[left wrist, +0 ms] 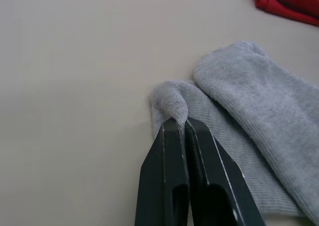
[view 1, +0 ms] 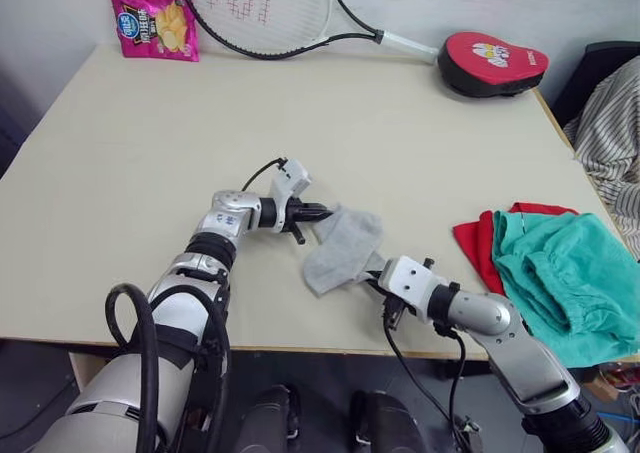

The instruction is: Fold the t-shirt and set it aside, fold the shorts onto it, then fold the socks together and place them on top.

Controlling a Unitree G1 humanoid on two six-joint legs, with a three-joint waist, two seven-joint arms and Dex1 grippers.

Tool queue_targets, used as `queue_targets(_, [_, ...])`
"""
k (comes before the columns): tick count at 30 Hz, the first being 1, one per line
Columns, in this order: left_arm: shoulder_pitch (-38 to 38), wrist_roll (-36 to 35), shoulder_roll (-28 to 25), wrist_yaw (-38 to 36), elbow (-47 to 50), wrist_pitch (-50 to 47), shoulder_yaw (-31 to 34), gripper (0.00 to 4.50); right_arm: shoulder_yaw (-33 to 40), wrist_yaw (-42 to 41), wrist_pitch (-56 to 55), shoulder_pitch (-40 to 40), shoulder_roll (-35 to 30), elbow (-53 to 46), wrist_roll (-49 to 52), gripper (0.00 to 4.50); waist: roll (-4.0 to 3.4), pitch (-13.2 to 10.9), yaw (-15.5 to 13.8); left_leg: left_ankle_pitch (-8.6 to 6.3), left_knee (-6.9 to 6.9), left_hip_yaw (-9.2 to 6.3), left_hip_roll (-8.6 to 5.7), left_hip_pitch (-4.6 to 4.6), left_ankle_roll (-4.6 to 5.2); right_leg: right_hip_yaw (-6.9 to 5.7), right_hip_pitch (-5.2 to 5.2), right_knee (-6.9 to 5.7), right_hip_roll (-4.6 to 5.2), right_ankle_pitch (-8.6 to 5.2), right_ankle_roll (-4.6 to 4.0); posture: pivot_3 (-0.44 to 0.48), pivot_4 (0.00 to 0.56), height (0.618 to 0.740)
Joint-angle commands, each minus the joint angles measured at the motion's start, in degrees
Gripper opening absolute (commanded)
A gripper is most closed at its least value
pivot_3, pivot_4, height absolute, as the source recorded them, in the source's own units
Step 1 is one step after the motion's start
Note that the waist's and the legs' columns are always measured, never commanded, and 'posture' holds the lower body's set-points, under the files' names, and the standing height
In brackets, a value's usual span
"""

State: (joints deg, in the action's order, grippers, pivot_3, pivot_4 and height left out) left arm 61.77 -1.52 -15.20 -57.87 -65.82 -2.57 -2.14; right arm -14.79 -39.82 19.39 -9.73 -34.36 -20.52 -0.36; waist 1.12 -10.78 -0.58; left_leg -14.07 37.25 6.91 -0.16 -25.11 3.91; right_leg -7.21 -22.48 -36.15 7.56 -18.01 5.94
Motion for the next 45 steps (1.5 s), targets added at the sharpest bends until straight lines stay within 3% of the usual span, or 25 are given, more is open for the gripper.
queue_targets(1, [-7.2, -2.0, -4.2, -4.3, 14.7, -3.5, 0.2, 0.00, 3.1, -5.6, -7.7, -3.2, -2.6, 5.3, 2.9, 0.01, 0.00, 0.0, 0.7, 0.00, -0.01, 0.01, 0.00, 0.02, 0.00, 0.01, 0.01, -0.01, 0.00, 0.00, 0.00, 0.000, 0.150, 0.740])
queue_targets(8, [-27.7, -7.2, -9.9, 1.5, 56.0, -25.0, 2.3, 0.00, 2.9, -17.4, -22.2, -12.6, -5.0, 22.7, 5.0, 0.01, -0.01, 0.0, 1.6, 0.04, -0.01, -0.02, 0.06, 0.12, -0.04, 0.40, 0.11, -0.07, 0.02, 0.00, 0.00, 0.000, 0.150, 0.740])
queue_targets(12, [-36.7, -9.7, -10.7, 6.5, 71.2, -34.2, 3.4, 0.00, 2.1, -21.1, -28.7, -18.5, -4.0, 32.1, 4.3, 0.01, -0.01, 0.0, 1.3, 0.05, 0.07, -0.13, 0.06, 0.14, -0.03, 0.54, 0.21, -0.05, 0.07, 0.00, 0.00, 0.000, 0.150, 0.740])
queue_targets(18, [-46.8, -13.8, -8.9, 15.0, 85.0, -41.3, 7.5, 0.00, 0.0, -25.3, -35.8, -26.4, -1.1, 45.2, 2.4, 0.01, -0.03, 0.0, 1.4, 0.02, -0.10, -0.17, 0.08, 0.62, -0.09, 0.55, 0.62, 0.13, 0.10, -0.01, -0.02, 0.000, 0.150, 0.740])
queue_targets(23, [-51.4, -15.3, -8.2, 19.4, 88.0, -41.3, 8.9, 0.00, 0.7, -25.7, -37.4, -28.2, 0.7, 51.6, 2.2, 0.01, -0.04, 0.0, 1.4, -0.06, -0.19, -0.21, 0.08, 0.97, -0.22, 0.55, 0.97, 0.27, 0.13, -0.03, -0.05, 0.000, 0.150, 0.740])
queue_targets(25, [-52.3, -16.7, -8.1, 19.8, 88.1, -41.5, 9.2, 0.00, 1.5, -26.0, -37.5, -28.1, 1.3, 51.8, 3.3, 0.57, -0.04, 0.0, 1.4, -0.07, -0.18, -0.21, 0.08, 0.97, -0.24, 0.55, 0.97, 0.27, 0.14, -0.03, -0.05, 0.000, 0.150, 0.740])
queue_targets(30, [-53.5, -18.5, -10.4, 19.1, 88.0, -40.0, 10.3, 1.33, 3.2, -26.4, -38.6, -25.3, -1.6, 46.7, 3.9, 2.14, -0.04, 0.0, 1.5, -0.23, -0.19, -0.21, 0.08, 0.98, -0.51, 0.55, 0.95, 0.27, 0.14, -0.03, -0.06, 0.000, 0.150, 0.740])
queue_targets(34, [-54.4, -25.8, -16.2, 11.5, 86.8, -41.6, 15.1, 2.61, 7.9, -26.8, -27.9, -19.2, -5.1, 35.5, 10.1, 3.57, -0.07, 0.0, 1.3, -0.30, -0.21, -0.22, 0.10, 0.96, -0.59, 0.55, 0.93, 0.32, 0.17, -0.05, -0.10, 0.000, 0.150, 0.740])
queue_targets(37, [-52.4, -29.0, -21.8, 6.1, 82.5, -42.8, 16.5, 3.59, 11.9, -26.1, -6.0, -12.0, -7.7, 21.0, 22.4, 4.50, -0.11, 0.0, 1.1, -0.41, -0.23, -0.25, 0.14, 0.98, -0.69, 0.55, 0.91, 0.43, 0.20, -0.09, -0.17, 0.000, 0.150, 0.740])
queue_targets(40, [-46.5, -31.1, -24.8, 2.4, 77.2, -43.3, 15.4, 4.47, 14.7, -20.3, 16.6, -6.9, -9.1, 8.8, 33.6, 4.50, -0.22, -0.1, 0.8, -0.48, -0.24, -0.32, 0.19, 0.98, -0.73, 0.53, 0.87, 0.38, 0.21, -0.15, -0.27, 0.000, 0.150, 0.740])
queue_targets(42, [-39.4, -29.4, -24.8, 1.2, 71.4, -41.8, 12.1, 4.47, 15.2, -15.2, 29.4, -4.3, -8.3, 2.8, 39.9, 4.50, -0.26, -0.1, 0.4, -0.51, -0.24, -0.35, 0.19, 0.99, -0.74, 0.52, 0.86, 0.38, 0.23, -0.16, -0.30, 0.000, 0.150, 0.740])
queue_targets(45, [-30.1, -24.4, -23.2, 0.8, 62.6, -38.5, 5.7, 4.47, 14.5, -7.1, 38.4, -2.8, -4.6, -2.0, 42.7, 4.50, -0.26, -0.1, -0.1, -0.52, -0.26, -0.41, 0.16, 0.96, -0.74, 0.53, 0.85, 0.42, 0.24, -0.16, -0.32, 0.000, 0.150, 0.740])
